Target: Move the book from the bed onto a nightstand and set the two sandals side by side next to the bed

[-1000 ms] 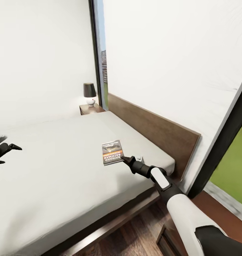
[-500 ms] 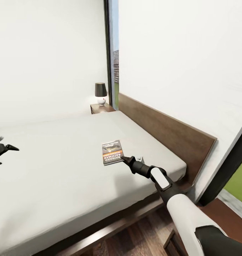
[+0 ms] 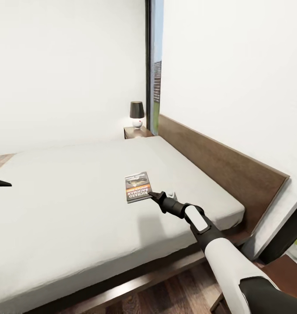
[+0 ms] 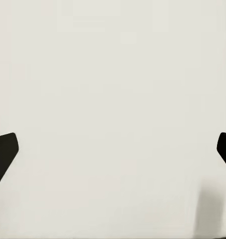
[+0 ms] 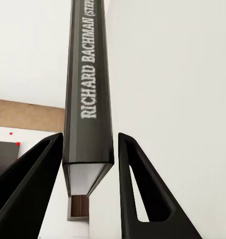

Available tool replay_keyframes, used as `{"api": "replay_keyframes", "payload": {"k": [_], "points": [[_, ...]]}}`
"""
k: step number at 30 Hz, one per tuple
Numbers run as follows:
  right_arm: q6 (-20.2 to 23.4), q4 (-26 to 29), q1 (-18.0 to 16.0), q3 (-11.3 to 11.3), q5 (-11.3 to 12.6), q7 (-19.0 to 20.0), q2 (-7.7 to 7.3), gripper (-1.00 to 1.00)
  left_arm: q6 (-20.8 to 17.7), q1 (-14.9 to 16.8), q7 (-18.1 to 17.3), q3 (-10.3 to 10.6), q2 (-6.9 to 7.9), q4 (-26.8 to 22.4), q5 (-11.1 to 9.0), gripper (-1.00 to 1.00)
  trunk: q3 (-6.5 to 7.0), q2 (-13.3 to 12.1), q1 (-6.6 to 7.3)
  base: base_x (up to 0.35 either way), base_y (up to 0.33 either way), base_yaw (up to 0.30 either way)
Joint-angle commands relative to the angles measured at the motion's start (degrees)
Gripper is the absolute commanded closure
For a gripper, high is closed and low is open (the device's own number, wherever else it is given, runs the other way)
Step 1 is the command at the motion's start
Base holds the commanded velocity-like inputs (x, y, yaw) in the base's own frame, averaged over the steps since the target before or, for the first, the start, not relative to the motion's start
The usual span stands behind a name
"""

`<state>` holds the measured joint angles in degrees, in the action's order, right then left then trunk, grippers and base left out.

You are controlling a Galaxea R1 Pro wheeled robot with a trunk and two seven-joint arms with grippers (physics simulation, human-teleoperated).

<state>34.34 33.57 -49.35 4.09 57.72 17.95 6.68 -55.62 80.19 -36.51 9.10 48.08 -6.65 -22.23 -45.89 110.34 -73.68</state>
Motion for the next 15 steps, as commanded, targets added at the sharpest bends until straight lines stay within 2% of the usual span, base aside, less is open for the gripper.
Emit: {"api": "replay_keyframes", "payload": {"k": [1,3,4,7,10,11,15], "points": [[0.2,0.0,0.0,0.0,0.4,0.1,0.0,1.0,0.2,0.1,-2.6,0.5,0.31,0.0,1.7,-1.0,-0.05,0.0,0.01,0.0,0.0,0.199],[0.2,0.0,0.0,0.0,0.4,0.1,0.0,1.0,1.5,0.0,-7.3,0.5,0.75,0.3,5.5,-1.0,-0.05,0.0,0.01,0.0,0.0,0.198],[0.2,0.0,0.0,0.0,0.4,0.1,0.0,1.0,3.3,0.0,-12.3,0.5,1.1,0.9,9.4,-1.0,-0.05,0.0,0.01,0.0,0.0,0.198],[0.2,0.0,0.0,0.0,0.4,0.1,0.0,1.0,6.9,0.0,-19.5,0.5,1.55,2.4,14.9,-1.0,-0.05,0.0,0.01,0.0,0.0,0.199],[0.2,0.0,0.0,0.0,0.4,0.1,0.0,1.0,10.8,0.0,-25.8,0.5,2.2,4.0,19.5,-1.0,-0.05,0.0,0.01,0.0,0.0,0.199],[0.2,0.0,0.0,0.0,0.4,0.2,0.0,1.0,13.1,0.1,-29.0,0.5,2.66,4.7,21.6,-1.0,-0.05,0.0,0.01,0.0,0.0,0.199],[0.2,0.0,0.0,0.0,0.4,0.2,0.0,1.0,15.9,0.1,-33.0,0.5,3.45,5.5,24.0,-1.0,-0.05,0.0,0.01,0.0,0.0,0.199]]}}
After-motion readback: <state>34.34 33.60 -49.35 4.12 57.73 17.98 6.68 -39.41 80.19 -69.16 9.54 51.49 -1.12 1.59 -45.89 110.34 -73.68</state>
